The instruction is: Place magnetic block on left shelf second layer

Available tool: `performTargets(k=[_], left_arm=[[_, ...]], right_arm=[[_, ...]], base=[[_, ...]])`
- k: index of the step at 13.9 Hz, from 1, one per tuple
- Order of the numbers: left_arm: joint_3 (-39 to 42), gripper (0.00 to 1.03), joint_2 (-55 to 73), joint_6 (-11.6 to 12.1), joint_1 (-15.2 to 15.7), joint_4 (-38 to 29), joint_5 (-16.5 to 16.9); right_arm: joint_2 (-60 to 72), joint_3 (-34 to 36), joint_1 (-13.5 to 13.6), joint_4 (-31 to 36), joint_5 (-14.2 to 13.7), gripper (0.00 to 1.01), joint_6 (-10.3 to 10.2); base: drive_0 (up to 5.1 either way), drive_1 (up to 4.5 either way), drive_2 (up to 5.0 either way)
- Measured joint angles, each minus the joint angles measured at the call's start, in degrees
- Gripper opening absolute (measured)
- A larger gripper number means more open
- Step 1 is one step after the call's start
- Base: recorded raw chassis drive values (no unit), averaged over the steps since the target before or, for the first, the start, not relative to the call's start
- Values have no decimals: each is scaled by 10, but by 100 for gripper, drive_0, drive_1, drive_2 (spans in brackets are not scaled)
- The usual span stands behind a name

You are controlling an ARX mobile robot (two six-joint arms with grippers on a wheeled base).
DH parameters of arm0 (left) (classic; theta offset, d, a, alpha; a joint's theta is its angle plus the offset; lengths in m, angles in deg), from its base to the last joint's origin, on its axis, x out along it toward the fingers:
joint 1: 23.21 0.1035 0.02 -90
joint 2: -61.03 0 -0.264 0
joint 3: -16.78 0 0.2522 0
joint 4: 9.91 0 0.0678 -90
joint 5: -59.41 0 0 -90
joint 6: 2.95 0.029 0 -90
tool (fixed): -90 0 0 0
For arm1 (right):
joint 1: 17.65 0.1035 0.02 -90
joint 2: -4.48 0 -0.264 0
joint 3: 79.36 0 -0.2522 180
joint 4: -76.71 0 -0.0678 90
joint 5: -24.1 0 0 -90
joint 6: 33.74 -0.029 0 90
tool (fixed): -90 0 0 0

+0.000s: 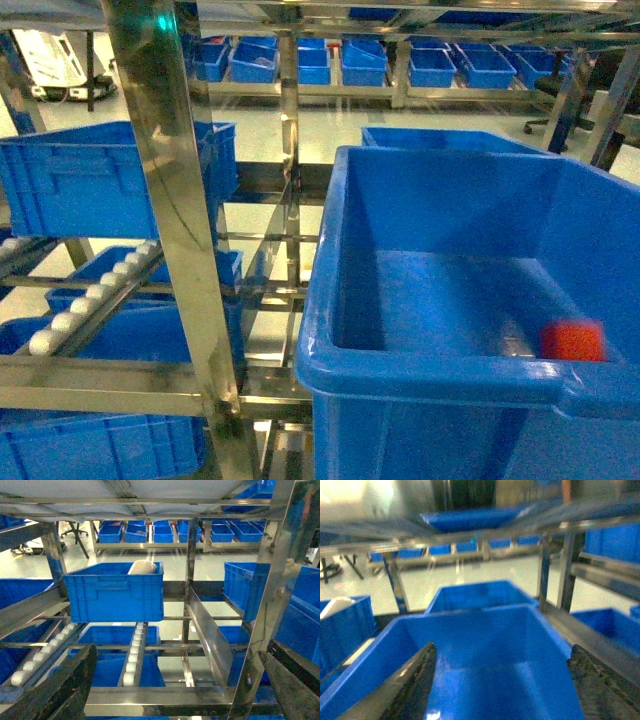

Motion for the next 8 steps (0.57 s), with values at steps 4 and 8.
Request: performTargets(k=[4,8], left_arm=[[0,98,0,0,0,0,0],[0,98,0,0,0,0,0]], right_arm=[[-403,205,82,-156,-94,98,187],[-666,145,-9,-476,41,83,150]], base=[[0,0,0],[0,0,0]])
